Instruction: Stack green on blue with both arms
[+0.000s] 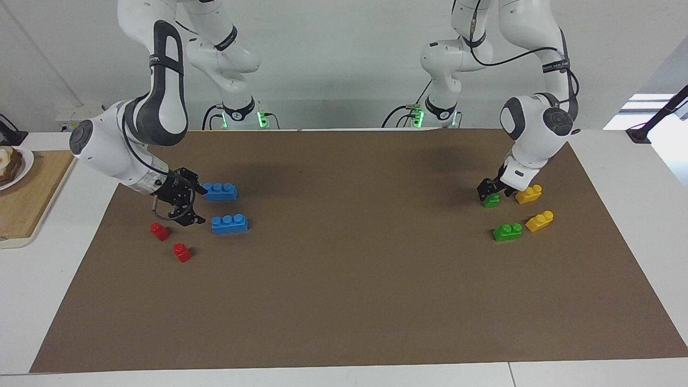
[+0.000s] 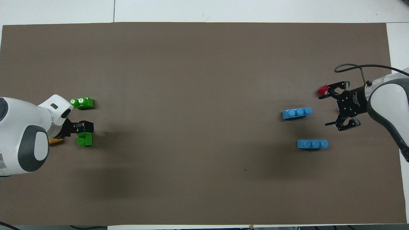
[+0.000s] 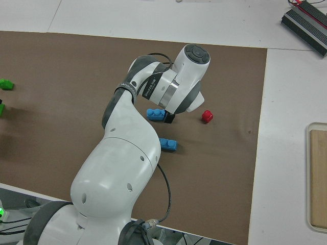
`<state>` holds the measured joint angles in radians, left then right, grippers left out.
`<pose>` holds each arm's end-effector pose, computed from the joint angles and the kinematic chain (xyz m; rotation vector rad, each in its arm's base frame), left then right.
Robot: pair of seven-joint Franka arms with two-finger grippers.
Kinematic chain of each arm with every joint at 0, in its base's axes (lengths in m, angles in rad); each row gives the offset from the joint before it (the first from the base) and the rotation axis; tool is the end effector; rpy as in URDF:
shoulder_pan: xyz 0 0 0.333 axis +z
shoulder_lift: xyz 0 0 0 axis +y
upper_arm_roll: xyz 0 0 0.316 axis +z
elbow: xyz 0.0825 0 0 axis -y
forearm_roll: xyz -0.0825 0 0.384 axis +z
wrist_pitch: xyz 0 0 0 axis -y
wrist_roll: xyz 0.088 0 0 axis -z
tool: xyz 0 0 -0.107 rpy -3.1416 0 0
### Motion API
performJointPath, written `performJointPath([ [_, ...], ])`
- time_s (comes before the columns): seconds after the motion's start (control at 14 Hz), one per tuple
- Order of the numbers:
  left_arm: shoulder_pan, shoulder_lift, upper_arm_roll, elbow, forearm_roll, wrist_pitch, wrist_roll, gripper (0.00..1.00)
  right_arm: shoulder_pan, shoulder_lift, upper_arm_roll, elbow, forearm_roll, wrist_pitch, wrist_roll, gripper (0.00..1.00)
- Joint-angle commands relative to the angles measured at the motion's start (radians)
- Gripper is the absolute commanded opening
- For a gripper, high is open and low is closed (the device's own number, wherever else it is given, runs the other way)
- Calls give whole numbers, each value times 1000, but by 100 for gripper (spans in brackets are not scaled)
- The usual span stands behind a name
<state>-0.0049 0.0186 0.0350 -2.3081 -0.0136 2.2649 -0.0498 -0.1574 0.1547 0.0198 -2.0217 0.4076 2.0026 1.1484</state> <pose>0.5054 0.0149 0.3318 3.1281 0.1392 -0.0969 0.5618 -0.0539 0.3653 -2.1125 1.9503 0.4701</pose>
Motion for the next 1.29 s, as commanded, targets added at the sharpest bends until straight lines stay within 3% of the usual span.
performJointPath([
  [0.0, -3, 0, 0, -37, 4, 51, 2, 93, 7, 12, 2, -32, 36, 83, -19, 97],
  [0.93, -10, 0, -1, -59, 4, 62, -2, 91, 27, 97, 2, -52, 70, 194, -62, 97],
  [1.07, -10, 0, -1, -59, 4, 62, -4, 81, 29, 100, 2, -55, 70, 208, -70, 97],
  [1.21, -10, 0, -1, -59, 4, 62, -4, 58, 29, 115, 2, -58, 70, 226, -87, 97],
])
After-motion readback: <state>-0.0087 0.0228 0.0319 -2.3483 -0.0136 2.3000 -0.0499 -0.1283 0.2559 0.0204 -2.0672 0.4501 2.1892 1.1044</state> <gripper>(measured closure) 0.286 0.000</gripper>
